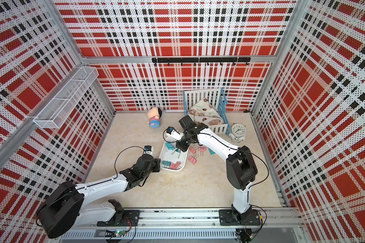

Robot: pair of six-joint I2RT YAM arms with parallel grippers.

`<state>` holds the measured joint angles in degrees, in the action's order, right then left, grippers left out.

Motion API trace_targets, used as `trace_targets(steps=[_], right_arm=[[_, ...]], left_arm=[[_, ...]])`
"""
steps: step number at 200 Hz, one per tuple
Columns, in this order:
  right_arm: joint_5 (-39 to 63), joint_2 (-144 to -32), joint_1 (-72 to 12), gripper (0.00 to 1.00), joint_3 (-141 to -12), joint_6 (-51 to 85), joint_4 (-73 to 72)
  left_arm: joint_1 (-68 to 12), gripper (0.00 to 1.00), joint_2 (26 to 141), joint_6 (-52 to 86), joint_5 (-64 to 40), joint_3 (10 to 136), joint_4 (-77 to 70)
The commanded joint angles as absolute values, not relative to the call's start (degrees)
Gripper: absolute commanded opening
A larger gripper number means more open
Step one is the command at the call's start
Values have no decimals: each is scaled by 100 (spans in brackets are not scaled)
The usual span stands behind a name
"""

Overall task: Take out the binder clips from the storage box
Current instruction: Place the binder clip at the center of the board.

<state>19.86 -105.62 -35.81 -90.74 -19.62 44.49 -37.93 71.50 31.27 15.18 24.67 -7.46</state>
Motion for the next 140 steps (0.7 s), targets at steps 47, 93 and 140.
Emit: trace_targets(steps=[47,93,140], right_arm=[[2411,-9470,-2731,1,-8739,-836,4375],[2733,-9024,-1936,0,-8217,-238,4308],[3274,-8624,-1013,0,-7504,310,3939]], left_arm=[[-3820,30,7003,3010,1600,2444,-696],[-3814,30,7007,2923,1547,2476,-729],[-3814,31,6983,2897,1527,2516,-710]])
